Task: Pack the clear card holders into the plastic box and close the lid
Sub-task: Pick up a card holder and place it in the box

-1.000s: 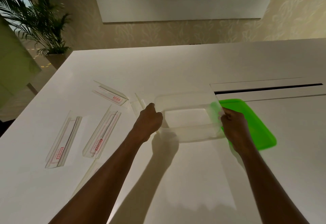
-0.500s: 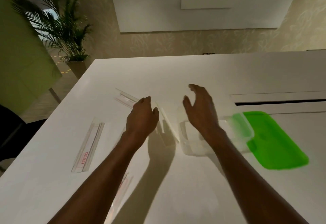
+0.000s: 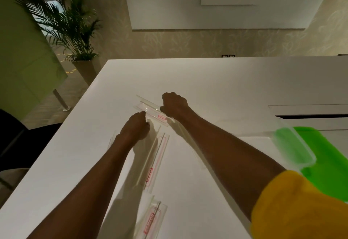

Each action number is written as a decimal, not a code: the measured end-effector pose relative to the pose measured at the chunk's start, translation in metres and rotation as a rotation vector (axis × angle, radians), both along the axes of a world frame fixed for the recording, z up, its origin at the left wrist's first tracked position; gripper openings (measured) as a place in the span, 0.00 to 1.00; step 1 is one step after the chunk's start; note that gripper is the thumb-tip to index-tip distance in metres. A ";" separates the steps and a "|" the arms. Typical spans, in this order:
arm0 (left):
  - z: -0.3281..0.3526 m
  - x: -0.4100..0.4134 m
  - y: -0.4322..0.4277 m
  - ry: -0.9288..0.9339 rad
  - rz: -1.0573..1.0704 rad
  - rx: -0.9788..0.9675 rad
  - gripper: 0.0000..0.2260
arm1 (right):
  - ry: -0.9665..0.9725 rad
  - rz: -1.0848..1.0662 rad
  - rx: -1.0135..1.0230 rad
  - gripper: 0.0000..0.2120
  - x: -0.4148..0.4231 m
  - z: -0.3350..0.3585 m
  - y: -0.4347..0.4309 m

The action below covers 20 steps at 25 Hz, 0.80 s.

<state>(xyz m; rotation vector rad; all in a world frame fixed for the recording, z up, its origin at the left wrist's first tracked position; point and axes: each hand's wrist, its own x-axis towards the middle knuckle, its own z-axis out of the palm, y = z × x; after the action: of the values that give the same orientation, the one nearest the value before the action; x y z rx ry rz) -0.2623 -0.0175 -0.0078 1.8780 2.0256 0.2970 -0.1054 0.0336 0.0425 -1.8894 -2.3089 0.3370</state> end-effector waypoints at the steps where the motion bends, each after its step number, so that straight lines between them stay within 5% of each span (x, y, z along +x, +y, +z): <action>1: -0.005 -0.003 0.003 0.019 -0.019 -0.030 0.21 | -0.030 0.009 -0.001 0.08 -0.008 -0.006 0.009; 9: -0.027 0.002 -0.004 0.087 -0.058 -0.107 0.25 | -0.162 0.033 0.025 0.12 -0.034 -0.050 0.028; 12: -0.019 0.004 -0.006 -0.077 0.033 -0.016 0.22 | -0.087 0.009 0.076 0.12 -0.028 -0.047 0.029; 16: 0.011 0.003 -0.005 -0.451 0.167 0.105 0.23 | 0.267 -0.081 0.117 0.09 -0.020 -0.020 0.025; 20: 0.045 0.008 -0.008 -1.070 0.371 0.096 0.23 | 0.897 -0.157 0.029 0.07 -0.010 0.010 -0.012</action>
<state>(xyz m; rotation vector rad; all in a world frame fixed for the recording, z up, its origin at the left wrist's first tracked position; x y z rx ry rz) -0.2539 -0.0250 0.0375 0.9550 1.5332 1.2020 -0.1153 0.0221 0.0521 -1.4399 -1.5417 0.8963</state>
